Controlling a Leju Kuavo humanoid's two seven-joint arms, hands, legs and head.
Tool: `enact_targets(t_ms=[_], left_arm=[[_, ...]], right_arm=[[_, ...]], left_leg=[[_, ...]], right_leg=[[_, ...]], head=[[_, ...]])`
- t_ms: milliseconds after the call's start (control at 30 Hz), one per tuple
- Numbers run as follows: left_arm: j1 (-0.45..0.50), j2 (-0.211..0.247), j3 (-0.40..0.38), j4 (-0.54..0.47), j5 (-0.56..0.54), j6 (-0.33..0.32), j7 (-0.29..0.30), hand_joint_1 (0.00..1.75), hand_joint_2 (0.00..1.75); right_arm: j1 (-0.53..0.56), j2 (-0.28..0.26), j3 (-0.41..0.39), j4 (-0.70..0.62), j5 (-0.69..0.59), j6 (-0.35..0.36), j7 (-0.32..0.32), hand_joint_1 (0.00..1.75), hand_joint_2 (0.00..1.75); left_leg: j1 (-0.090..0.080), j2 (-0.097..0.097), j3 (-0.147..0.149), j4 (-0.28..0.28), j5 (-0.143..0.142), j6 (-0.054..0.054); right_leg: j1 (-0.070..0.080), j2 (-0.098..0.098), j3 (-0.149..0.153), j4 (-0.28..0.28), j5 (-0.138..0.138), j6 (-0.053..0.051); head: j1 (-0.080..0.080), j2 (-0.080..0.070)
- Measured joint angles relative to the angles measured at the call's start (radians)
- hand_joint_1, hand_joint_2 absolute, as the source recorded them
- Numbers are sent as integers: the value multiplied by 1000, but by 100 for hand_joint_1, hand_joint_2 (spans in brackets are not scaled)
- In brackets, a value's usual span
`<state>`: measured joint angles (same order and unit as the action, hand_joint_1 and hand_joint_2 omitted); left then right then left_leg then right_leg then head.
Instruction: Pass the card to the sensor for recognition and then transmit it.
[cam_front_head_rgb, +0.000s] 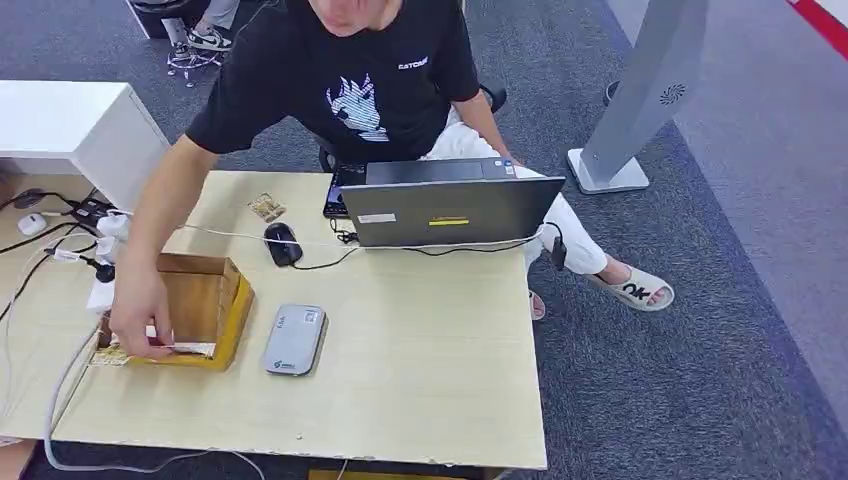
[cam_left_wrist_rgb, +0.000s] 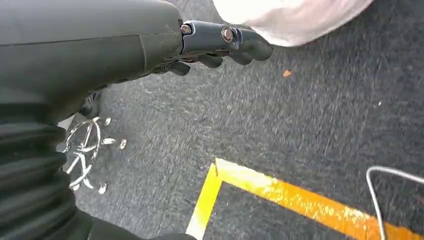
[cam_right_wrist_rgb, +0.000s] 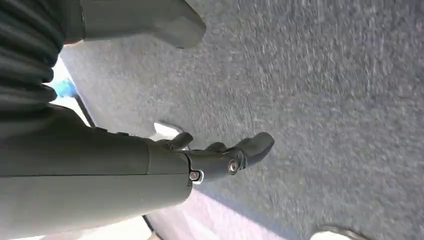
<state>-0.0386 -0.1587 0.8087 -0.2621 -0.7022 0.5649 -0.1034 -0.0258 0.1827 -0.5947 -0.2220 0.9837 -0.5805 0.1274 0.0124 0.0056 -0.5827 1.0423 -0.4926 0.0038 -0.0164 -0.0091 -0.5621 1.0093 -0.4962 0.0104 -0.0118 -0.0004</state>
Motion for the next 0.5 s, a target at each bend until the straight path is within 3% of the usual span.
enact_targets(t_ms=[500], left_arm=[[55,57,-256,-6,237,-189,33,0,175]], right_arm=[[56,-55,189,-52,-331,196,-43,0,175]], left_leg=[[0,0,0,0,0,0]], right_leg=[[0,0,0,0,0,0]], head=[[0,0]])
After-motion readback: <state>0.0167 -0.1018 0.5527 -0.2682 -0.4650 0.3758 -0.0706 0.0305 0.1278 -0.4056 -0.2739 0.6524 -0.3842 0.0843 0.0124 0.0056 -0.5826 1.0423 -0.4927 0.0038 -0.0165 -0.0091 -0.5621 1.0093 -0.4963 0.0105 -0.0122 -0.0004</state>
